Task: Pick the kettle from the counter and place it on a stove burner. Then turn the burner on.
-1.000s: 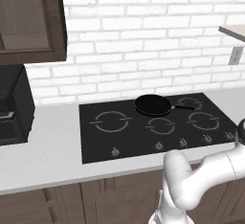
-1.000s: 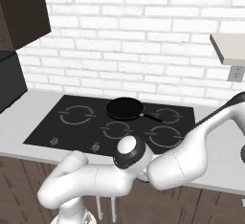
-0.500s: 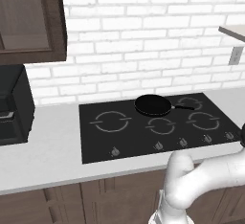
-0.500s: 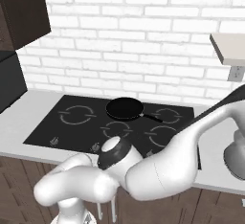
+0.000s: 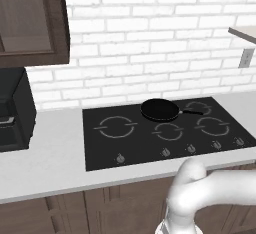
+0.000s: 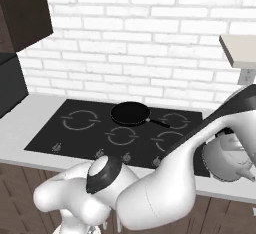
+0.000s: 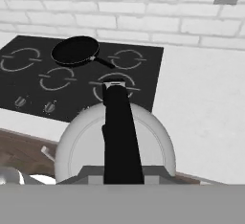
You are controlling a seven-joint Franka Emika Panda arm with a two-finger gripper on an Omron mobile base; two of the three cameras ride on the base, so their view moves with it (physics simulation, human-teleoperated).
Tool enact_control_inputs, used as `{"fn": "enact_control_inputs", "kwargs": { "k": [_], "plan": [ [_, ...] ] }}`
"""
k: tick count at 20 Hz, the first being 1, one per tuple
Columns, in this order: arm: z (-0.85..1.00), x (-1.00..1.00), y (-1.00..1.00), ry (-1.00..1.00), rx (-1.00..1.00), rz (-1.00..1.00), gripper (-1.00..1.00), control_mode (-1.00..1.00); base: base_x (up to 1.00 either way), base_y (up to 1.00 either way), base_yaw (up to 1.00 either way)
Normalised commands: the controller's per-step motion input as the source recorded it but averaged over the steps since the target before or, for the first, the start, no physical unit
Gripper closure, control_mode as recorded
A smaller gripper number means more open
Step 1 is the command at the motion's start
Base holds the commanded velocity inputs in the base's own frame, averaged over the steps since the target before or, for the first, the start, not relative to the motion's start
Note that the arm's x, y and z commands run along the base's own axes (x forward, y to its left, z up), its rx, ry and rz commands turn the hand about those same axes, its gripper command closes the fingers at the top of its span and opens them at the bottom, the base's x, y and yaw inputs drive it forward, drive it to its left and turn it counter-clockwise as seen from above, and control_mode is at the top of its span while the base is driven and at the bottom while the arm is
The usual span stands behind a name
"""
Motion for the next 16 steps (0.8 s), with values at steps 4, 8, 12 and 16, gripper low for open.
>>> {"fn": "enact_control_inputs", "kwargs": {
  "k": [4, 8, 12, 16],
  "plan": [
    [0.00, 0.00, 1.00, -0.16, -0.06, 0.07, 1.00, -1.00, 0.00, 0.00, 0.00],
    [0.00, 0.00, 1.00, -0.07, -0.07, 0.06, 1.00, -1.00, 0.00, 0.00, 0.00],
    [0.02, 0.06, 1.00, 0.00, -0.08, 0.02, 1.00, -1.00, 0.00, 0.00, 0.00],
    [0.00, 0.28, 1.00, 0.06, -0.08, 0.00, 1.00, -1.00, 0.00, 0.00, 0.00]
  ]
}}
